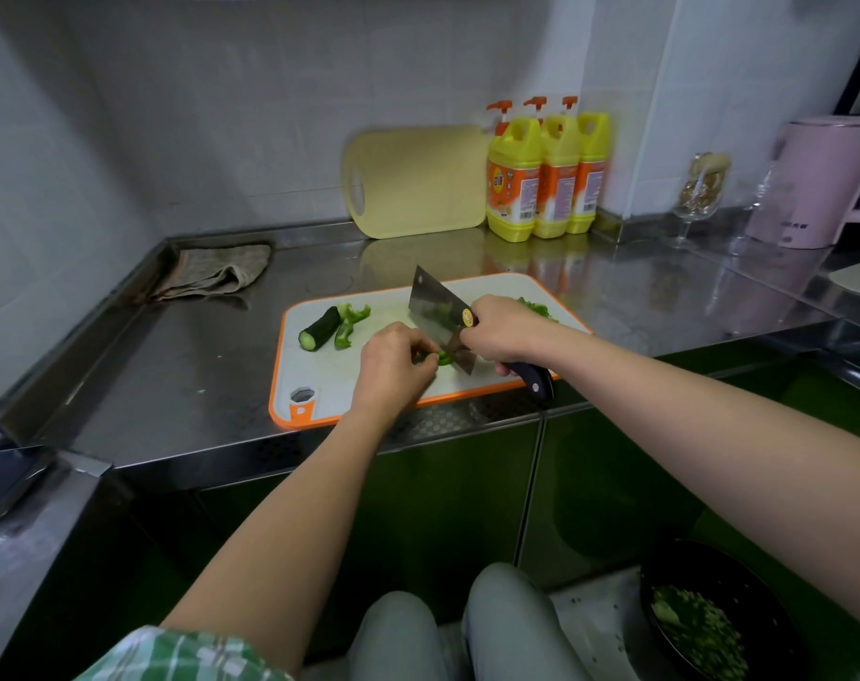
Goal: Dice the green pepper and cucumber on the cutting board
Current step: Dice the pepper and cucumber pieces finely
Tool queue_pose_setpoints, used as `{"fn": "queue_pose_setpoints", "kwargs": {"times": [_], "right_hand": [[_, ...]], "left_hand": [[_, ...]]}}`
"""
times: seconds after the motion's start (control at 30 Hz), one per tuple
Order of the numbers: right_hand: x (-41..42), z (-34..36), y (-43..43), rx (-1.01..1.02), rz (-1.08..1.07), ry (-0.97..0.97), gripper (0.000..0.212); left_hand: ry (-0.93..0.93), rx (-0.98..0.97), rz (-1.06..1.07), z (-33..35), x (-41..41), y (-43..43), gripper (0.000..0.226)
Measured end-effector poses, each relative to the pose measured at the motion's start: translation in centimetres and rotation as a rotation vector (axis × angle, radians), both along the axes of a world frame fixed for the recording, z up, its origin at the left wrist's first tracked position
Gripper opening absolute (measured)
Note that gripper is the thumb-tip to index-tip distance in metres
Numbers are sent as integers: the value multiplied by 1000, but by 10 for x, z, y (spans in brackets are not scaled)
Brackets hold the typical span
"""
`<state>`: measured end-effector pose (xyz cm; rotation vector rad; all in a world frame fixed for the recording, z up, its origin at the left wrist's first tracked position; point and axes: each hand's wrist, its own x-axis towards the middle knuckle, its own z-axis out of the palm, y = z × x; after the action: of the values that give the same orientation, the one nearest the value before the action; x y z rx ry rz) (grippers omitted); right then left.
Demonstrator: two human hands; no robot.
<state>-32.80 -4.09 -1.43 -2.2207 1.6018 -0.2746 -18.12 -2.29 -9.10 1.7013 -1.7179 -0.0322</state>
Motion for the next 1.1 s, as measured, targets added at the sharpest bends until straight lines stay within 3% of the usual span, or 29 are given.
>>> {"fn": "queue_pose_setpoints", "kwargs": {"times": [0.2, 0.4, 0.6, 0.77, 1.1], "right_hand": [[-1, 3, -3, 63, 24, 11, 14], [10, -19, -8, -66, -7, 14, 15], [-1, -7, -7, -95, -47, -102, 12], [-3, 7, 2, -10, 16, 40, 12], [6, -2, 1, 9, 10, 57, 18]], "left_hand": [[3, -13, -16, -2, 1, -2, 9], [0, -12, -14, -1, 1, -2, 10], [-12, 1, -26, 0, 2, -1, 11], [25, 4, -15, -1, 2, -2, 7], [64, 2, -15, -2, 2, -3, 8]]}}
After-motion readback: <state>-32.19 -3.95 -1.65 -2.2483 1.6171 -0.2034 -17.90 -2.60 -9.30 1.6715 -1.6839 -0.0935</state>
